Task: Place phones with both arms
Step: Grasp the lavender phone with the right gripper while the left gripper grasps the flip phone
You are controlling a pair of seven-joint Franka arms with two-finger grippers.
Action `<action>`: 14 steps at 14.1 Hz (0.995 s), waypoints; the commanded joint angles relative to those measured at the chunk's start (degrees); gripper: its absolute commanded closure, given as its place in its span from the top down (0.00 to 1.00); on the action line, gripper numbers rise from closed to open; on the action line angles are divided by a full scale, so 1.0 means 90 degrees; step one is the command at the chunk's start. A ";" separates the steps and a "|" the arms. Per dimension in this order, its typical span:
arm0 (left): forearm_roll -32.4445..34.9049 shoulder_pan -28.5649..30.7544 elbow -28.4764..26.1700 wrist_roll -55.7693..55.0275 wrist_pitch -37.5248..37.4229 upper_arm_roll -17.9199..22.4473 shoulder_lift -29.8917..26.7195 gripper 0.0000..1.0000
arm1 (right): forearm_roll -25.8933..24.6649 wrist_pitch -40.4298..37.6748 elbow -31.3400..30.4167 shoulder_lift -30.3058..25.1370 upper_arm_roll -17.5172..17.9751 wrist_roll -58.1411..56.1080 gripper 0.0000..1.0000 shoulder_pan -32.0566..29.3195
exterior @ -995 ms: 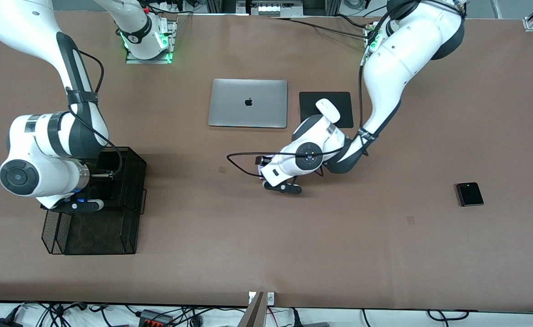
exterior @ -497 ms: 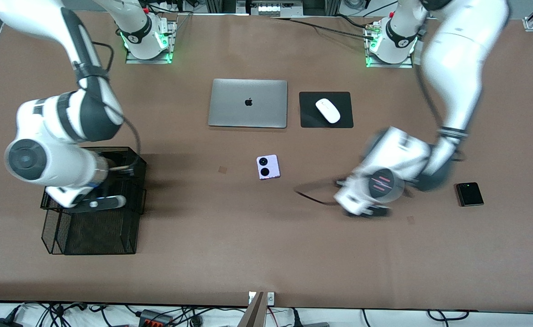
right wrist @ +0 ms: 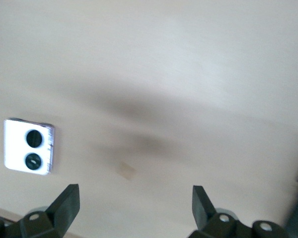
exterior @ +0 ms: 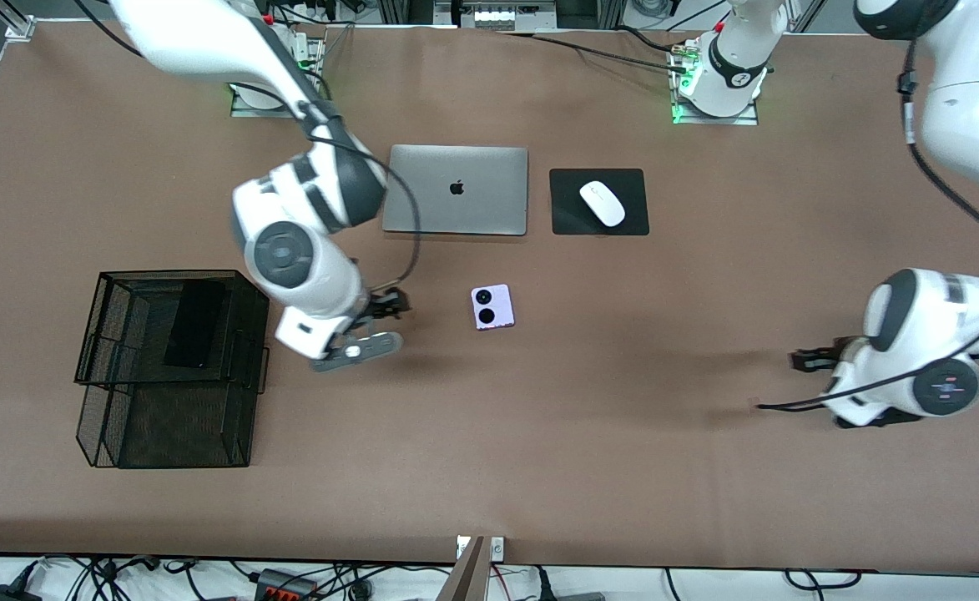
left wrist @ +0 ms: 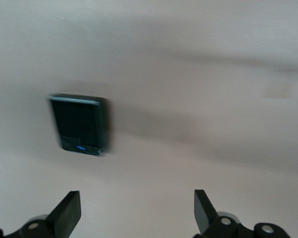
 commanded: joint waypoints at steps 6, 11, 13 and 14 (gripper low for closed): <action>0.0202 0.1690 -0.1481 0.1504 0.2648 -0.0166 -0.0044 1.00 | -0.0257 0.1191 0.0044 0.0738 -0.0094 0.1265 1.00 0.1129; 0.0144 0.1807 -0.1628 0.1554 0.2787 -0.0195 -0.0034 1.00 | -0.0268 0.1797 0.0044 0.1167 -0.0094 0.1921 1.00 0.1412; 0.0114 0.1798 -0.1628 0.1564 0.2797 -0.0205 -0.0015 1.00 | -0.0258 0.2108 0.0044 0.1324 -0.0094 0.2136 1.00 0.1451; 0.0114 0.1807 -0.1628 0.1564 0.2806 -0.0205 0.0005 1.00 | -0.0258 0.2264 0.0044 0.1363 -0.0094 0.2253 1.00 0.1519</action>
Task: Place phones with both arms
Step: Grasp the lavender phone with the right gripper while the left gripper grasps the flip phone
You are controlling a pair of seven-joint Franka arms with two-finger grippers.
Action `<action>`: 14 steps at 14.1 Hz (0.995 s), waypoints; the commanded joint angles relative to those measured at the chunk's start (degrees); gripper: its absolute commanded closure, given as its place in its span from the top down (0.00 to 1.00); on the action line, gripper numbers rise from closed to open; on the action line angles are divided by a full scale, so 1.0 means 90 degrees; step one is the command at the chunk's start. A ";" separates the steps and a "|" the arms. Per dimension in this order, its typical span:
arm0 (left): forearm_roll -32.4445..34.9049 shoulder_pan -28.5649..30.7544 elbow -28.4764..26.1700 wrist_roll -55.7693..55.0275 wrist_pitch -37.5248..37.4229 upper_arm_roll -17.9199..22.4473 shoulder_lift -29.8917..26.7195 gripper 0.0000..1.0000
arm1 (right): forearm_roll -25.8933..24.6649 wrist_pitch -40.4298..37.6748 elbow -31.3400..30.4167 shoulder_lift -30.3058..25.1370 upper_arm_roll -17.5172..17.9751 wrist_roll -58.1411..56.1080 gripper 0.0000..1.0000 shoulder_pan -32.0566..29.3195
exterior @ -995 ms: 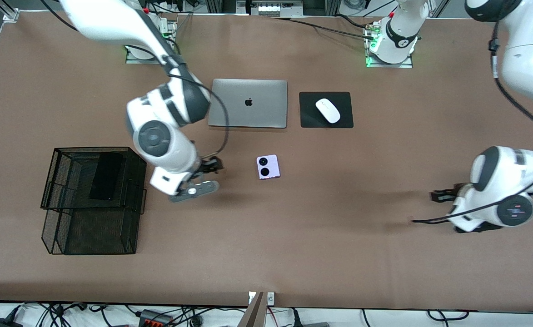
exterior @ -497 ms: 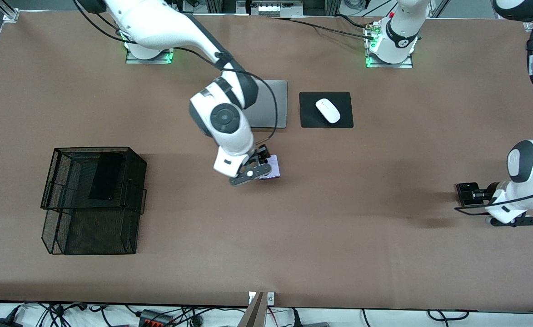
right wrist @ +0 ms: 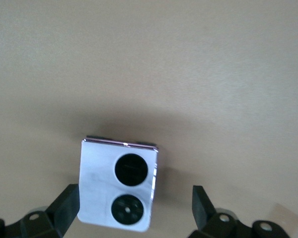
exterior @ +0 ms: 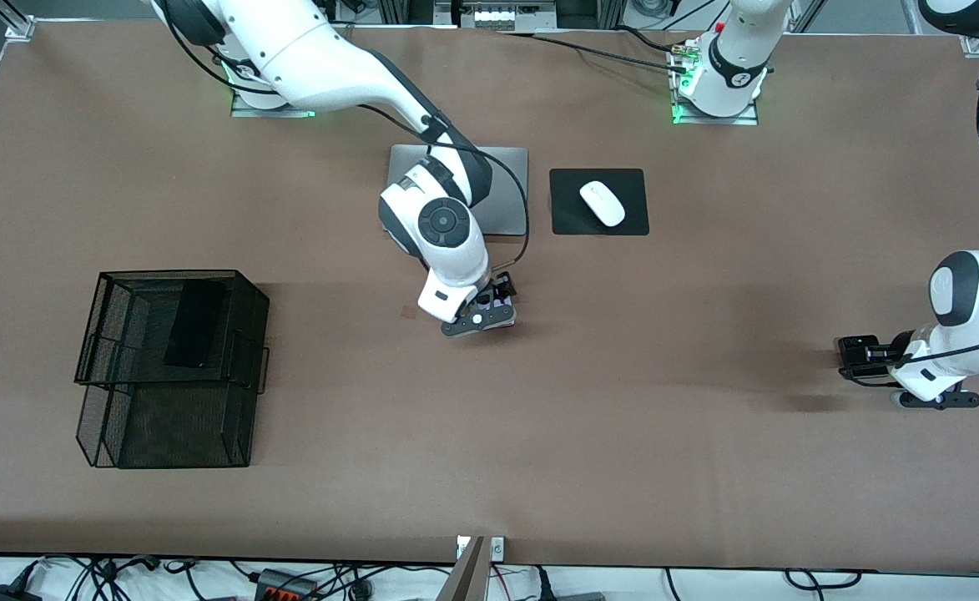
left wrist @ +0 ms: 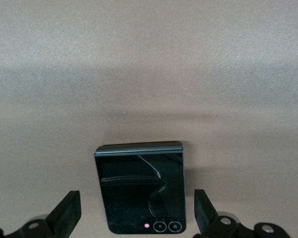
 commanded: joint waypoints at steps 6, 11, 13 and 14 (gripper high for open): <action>0.0070 0.0260 -0.0440 0.0062 0.0751 -0.0046 0.0010 1.00 | -0.0077 0.0345 0.0049 0.0269 -0.0062 0.0503 1.00 0.0333; 0.0070 0.0289 -0.0460 0.0072 0.0780 -0.0046 0.0117 1.00 | -0.0439 0.0345 0.0039 0.0289 -0.0062 0.0473 1.00 0.0343; 0.0070 0.0289 -0.0469 0.0072 0.0780 -0.0046 0.0128 0.83 | -0.0468 0.0345 0.0049 0.0327 -0.0062 0.0483 1.00 0.0343; 0.0070 0.0299 -0.0469 0.0101 0.0771 -0.0046 0.0108 0.64 | -0.0545 0.0345 0.0049 0.0357 -0.0062 0.0483 1.00 0.0343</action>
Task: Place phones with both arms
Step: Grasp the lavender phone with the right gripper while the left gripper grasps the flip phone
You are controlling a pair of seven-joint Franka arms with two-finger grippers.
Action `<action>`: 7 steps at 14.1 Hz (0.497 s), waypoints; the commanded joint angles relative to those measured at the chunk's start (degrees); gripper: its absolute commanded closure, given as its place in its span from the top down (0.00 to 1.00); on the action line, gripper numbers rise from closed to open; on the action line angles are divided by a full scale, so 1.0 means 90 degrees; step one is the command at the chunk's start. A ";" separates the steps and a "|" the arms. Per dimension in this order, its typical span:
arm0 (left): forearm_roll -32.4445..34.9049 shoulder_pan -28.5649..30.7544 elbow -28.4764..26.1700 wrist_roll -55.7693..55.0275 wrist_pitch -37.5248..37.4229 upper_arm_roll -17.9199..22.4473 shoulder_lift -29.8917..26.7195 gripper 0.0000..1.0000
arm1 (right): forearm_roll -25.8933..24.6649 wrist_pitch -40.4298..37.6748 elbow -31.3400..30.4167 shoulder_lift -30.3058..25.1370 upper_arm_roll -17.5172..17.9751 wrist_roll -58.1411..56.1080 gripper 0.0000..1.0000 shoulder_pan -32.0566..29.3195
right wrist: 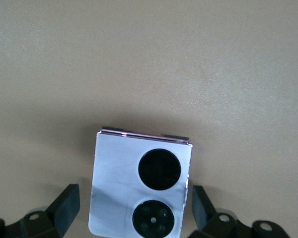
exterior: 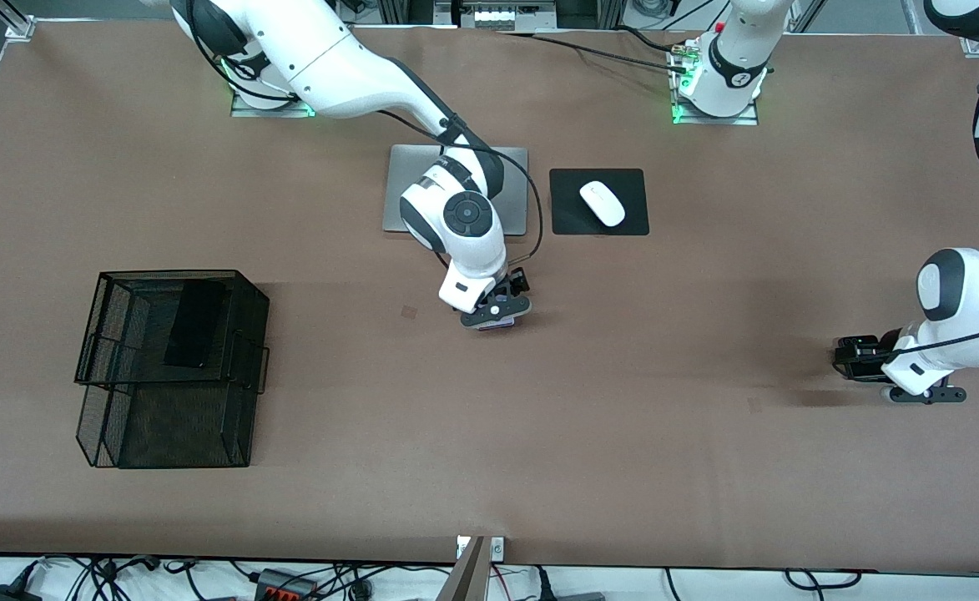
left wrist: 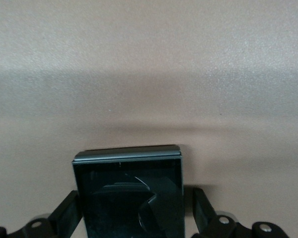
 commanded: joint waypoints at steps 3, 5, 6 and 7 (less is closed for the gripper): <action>0.0050 0.0091 -0.0013 0.0344 0.0026 -0.0064 -0.0054 0.29 | -0.0203 0.0059 0.0048 0.0112 -0.0053 0.0127 1.00 0.0071; 0.0060 0.0072 0.0036 0.0355 -0.0091 -0.0113 -0.0151 0.25 | -0.0213 0.0059 0.0048 0.0141 -0.0053 0.0127 1.00 0.0081; 0.0051 0.0091 0.0056 0.0345 -0.0333 -0.0316 -0.0191 0.25 | -0.0213 0.0059 0.0048 0.0161 -0.0053 0.0127 1.00 0.0110; 0.0041 0.0120 0.0162 0.0335 -0.0684 -0.0492 -0.0230 0.25 | -0.0194 0.0059 0.0048 0.0171 -0.0053 0.0127 1.00 0.0110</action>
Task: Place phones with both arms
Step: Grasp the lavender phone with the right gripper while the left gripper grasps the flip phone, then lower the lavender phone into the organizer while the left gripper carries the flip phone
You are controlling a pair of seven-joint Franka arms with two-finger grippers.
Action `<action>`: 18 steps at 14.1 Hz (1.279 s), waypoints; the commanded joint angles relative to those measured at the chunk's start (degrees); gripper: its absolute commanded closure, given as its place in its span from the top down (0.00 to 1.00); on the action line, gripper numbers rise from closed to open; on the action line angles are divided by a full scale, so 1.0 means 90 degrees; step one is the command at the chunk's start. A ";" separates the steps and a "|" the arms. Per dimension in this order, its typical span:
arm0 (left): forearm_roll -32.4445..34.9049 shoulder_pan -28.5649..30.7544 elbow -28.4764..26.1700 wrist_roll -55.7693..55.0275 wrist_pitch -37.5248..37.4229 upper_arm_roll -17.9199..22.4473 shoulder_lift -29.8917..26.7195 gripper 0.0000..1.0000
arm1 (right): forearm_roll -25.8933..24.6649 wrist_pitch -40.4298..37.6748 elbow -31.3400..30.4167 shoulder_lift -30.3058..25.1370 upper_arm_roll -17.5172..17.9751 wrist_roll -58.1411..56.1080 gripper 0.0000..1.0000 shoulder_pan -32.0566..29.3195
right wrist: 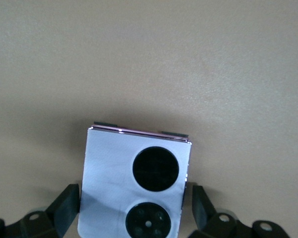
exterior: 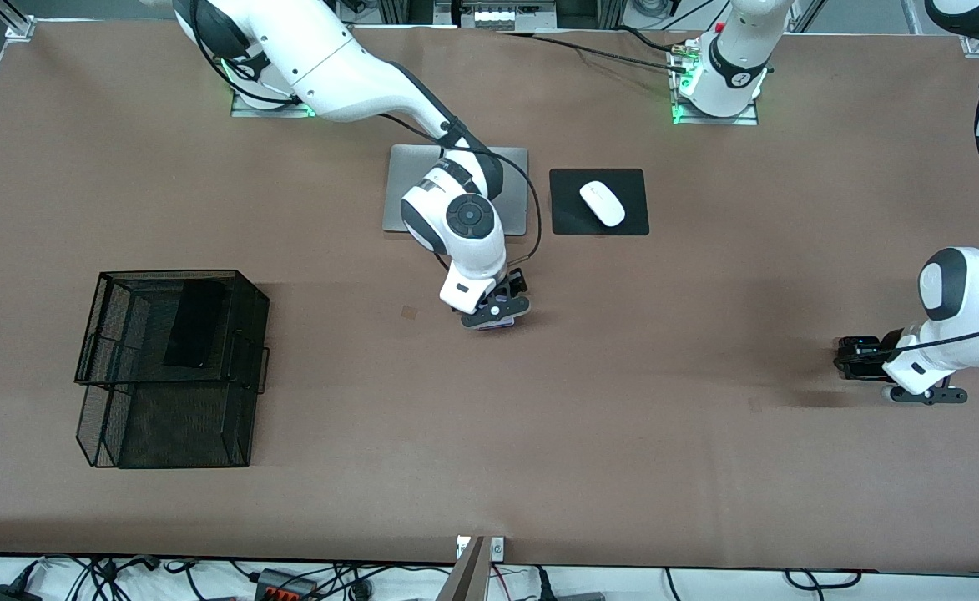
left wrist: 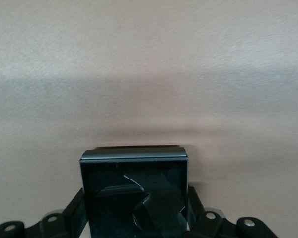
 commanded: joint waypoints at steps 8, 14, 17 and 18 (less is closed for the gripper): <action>-0.0249 0.0094 0.0919 0.0023 -0.2543 -0.1492 -0.0187 0.25 | -0.0285 -0.0058 0.0038 -0.0023 -0.0071 0.0088 0.27 0.0107; -0.0974 -0.0149 0.0930 -0.0415 -0.3150 -0.2575 -0.0158 0.25 | -0.0207 -0.2055 0.0009 -0.1592 -0.0305 0.0214 0.23 -0.0604; -0.0984 -0.1142 0.0920 -0.1555 -0.3131 -0.2645 -0.0148 0.25 | -0.0216 -0.2976 -0.0088 -0.2199 -0.0296 0.0098 0.23 -0.1346; -0.0984 -0.1562 0.0930 -0.1965 -0.3092 -0.2645 -0.0099 0.25 | -0.0207 -0.3181 -0.0108 -0.2326 -0.0296 -0.0028 0.23 -0.1600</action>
